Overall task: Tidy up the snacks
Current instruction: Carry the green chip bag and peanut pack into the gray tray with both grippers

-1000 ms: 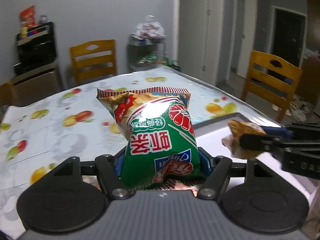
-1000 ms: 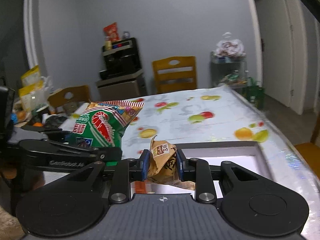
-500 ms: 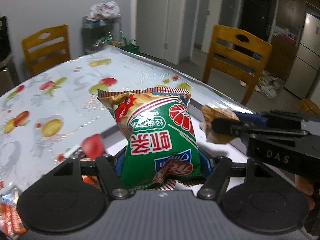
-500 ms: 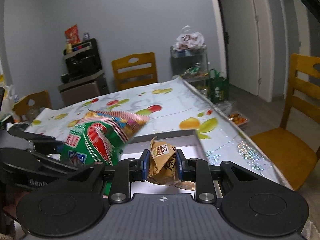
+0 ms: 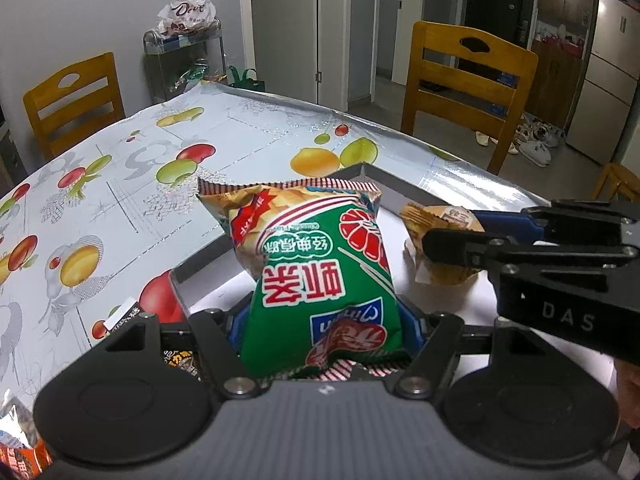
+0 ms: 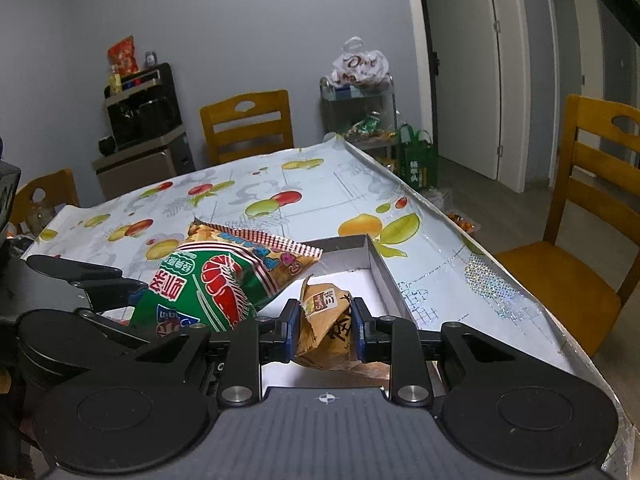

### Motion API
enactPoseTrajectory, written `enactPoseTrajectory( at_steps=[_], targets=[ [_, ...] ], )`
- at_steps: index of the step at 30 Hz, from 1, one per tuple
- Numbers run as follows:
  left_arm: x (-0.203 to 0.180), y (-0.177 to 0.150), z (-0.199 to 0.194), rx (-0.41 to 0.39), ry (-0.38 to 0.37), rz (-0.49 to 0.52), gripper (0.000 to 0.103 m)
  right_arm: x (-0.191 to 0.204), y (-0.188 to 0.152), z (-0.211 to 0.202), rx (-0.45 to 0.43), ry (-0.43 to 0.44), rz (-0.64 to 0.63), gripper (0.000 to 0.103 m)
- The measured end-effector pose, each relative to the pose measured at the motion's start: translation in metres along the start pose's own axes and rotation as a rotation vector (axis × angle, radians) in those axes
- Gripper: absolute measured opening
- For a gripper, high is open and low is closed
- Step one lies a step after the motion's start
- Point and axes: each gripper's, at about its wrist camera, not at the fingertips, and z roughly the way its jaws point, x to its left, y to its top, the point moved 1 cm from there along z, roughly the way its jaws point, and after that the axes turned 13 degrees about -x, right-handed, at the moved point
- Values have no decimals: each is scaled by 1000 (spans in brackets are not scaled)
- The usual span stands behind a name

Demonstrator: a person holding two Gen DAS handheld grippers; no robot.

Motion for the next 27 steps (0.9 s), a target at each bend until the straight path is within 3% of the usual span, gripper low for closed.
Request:
enactPoseTrajectory(
  at_steps=[4,8,11,19,27],
  targets=[
    [0,-1,-2,2,1,3,73,-4,2,-2,-1,-9,24,31],
    [3,-1,-5,-9,12,3,86,-6,3,-3,-8,-11,37,34],
    [4,0,-8,-27,23,2,90,-6,5,-6,-24,-19,45,45],
    [5,1,-18,-40,32,6,93,-5,10,-13,-47,-22,61,63],
    [5,1,-32,-59,28,12,93,-3,12,-16,-47,-30,72,73]
  ],
)
